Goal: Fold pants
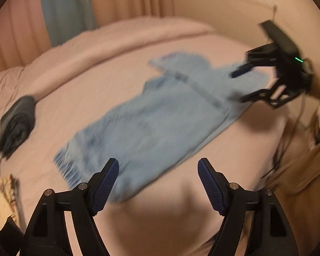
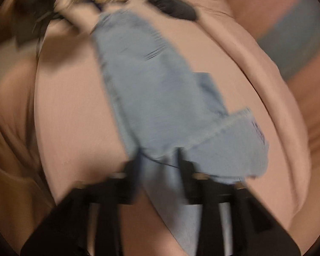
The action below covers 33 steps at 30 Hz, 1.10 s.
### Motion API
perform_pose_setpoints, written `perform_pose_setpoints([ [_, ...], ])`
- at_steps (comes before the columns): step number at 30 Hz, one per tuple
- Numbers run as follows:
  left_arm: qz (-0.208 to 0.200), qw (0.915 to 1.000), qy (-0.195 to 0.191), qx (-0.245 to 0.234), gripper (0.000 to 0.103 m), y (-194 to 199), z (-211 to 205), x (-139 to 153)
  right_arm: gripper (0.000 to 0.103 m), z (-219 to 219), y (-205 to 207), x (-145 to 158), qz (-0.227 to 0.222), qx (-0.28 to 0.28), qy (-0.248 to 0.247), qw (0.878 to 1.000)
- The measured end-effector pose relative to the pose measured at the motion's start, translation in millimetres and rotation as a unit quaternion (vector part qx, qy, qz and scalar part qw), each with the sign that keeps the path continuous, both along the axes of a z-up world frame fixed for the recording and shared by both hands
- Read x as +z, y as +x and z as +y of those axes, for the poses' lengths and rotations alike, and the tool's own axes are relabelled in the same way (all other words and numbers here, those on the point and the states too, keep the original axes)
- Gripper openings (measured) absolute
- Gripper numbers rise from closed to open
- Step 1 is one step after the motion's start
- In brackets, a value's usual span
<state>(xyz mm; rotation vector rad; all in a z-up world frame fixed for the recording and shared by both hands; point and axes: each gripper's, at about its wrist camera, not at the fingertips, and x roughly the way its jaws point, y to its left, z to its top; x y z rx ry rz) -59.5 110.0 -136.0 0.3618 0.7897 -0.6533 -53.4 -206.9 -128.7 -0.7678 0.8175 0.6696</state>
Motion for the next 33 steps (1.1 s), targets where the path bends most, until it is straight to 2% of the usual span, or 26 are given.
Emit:
perform_pose_setpoints([
  [2, -0.001, 0.9998, -0.015, -0.012, 0.077, 5, -23, 1, 0.060, -19, 20, 18, 0.011, -0.051, 0.058, 0.997],
  [4, 0.009, 0.9991, -0.030, -0.027, 0.077, 14, -53, -7, 0.060, -35, 48, 28, 0.029, -0.112, 0.098, 0.988],
  [6, 0.029, 0.9973, -0.053, -0.040, 0.077, 26, -88, -17, 0.060, -50, 88, 34, 0.053, -0.182, 0.130, 0.973],
  [10, 0.063, 0.9920, -0.097, -0.049, 0.077, 45, -141, -36, 0.061, -54, 146, 30, 0.070, -0.253, 0.139, 0.955],
  [12, 0.083, 0.9901, -0.105, -0.043, 0.075, 54, -161, -46, 0.060, -50, 175, 22, 0.106, -0.283, 0.144, 0.942],
  [13, 0.087, 0.9900, -0.104, -0.039, 0.071, 57, -169, -50, 0.061, -47, 192, 17, 0.124, -0.297, 0.148, 0.935],
  [16, 0.099, 0.9903, -0.093, -0.027, 0.062, 65, -185, -64, 0.061, -32, 238, -4, 0.149, -0.340, 0.128, 0.920],
  [18, 0.109, 0.9894, -0.093, -0.022, 0.050, 69, -189, -71, 0.060, -25, 259, -17, 0.163, -0.356, 0.118, 0.913],
  [19, 0.118, 0.9879, -0.097, -0.023, 0.038, 71, -190, -75, 0.060, -19, 270, -26, 0.169, -0.366, 0.108, 0.909],
  [23, 0.127, 0.9860, -0.104, -0.029, 0.024, 71, -198, -81, 0.060, 1, 291, -60, 0.170, -0.397, 0.014, 0.902],
  [24, 0.125, 0.9862, -0.105, -0.028, 0.021, 70, -199, -81, 0.059, 4, 292, -65, 0.172, -0.398, 0.010, 0.901],
  [25, 0.125, 0.9859, -0.107, -0.027, 0.017, 70, -199, -81, 0.055, 6, 291, -65, 0.168, -0.398, 0.013, 0.902],
  [27, 0.133, 0.9836, -0.119, -0.026, 0.013, 71, -198, -80, 0.007, 8, 288, -57, 0.172, -0.390, 0.042, 0.904],
  [31, 0.133, 0.9815, -0.135, -0.025, 0.009, 73, -193, -71, 0.005, -6, 276, -42, 0.160, -0.411, 0.079, 0.894],
  [33, 0.122, 0.9819, -0.141, -0.030, 0.009, 68, -191, -63, 0.005, -20, 264, -25, 0.153, -0.425, 0.128, 0.883],
])
